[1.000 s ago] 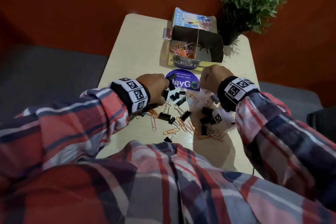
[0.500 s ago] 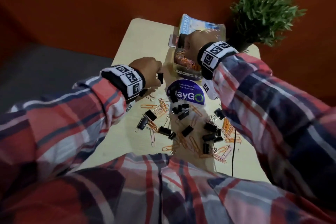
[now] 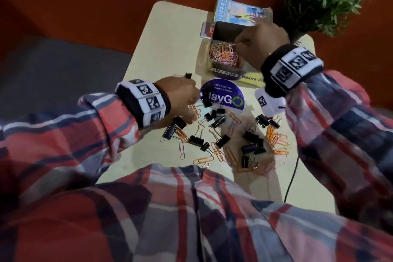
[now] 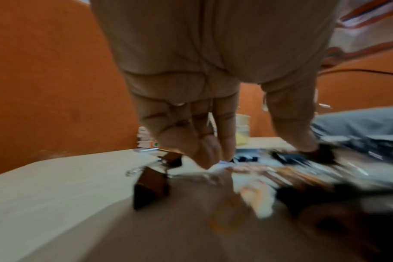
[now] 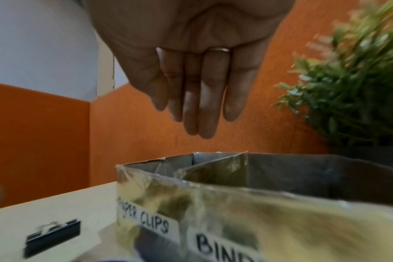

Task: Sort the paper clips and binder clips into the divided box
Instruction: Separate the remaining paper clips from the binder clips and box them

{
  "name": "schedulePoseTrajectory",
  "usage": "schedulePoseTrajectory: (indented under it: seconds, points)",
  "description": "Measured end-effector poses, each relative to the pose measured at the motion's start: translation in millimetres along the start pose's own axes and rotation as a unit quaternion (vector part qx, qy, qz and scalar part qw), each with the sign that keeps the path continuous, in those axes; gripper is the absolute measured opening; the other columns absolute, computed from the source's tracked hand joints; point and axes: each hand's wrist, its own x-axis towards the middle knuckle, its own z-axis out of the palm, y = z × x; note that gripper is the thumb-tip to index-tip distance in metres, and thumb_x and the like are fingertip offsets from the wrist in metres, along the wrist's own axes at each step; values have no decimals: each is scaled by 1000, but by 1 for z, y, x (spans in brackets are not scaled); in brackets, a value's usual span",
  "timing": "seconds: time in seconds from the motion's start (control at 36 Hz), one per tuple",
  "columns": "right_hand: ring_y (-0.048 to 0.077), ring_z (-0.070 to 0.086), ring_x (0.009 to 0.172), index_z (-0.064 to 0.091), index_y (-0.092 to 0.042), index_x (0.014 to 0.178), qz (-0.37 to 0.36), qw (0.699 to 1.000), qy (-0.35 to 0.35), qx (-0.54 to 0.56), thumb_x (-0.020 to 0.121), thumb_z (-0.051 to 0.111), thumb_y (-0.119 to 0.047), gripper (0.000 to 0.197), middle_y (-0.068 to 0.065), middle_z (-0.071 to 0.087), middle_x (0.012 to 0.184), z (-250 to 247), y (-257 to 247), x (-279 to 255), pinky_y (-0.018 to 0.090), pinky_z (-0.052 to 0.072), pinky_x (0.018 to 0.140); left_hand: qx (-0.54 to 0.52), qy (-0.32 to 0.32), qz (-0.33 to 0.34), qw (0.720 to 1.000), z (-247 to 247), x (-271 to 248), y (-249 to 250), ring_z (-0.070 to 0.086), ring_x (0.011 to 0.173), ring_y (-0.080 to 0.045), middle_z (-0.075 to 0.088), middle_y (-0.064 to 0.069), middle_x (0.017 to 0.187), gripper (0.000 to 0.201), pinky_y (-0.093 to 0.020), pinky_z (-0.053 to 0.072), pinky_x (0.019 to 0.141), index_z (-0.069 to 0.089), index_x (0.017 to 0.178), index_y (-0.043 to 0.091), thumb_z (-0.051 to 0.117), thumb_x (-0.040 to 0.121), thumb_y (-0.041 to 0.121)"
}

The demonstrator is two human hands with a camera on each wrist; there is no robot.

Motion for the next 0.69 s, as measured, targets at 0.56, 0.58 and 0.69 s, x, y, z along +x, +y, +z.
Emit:
schedulePoseTrajectory:
  seconds: [0.56,0.58,0.69]
  points:
    - [29,63,101,62,-18,115,-21,962,-225,-151,84,59,-50,44,4,62,114,54,-9,-117,34,48,80,38,64,-20,997,24,-6,24,59,99,-28,61,-5,109,19,-36,47,78,62,103,17,62,88,30]
    - [30,63,102,61,-17,115,-24,962,-221,-157,84,59,-52,46,4,60,114,56,-10,-116,34,47,79,48,61,-17,997,24,-5,25,60,99,-29,63,-6,108,18,-36,48,78,62,102,16,61,89,28]
    - [30,64,99,61,-15,114,-24,963,-212,-165,81,64,-52,50,5,63,110,59,-12,-114,34,47,76,99,51,-8,994,24,-3,30,61,94,-30,65,-9,106,16,-35,47,73,62,103,10,57,91,21]
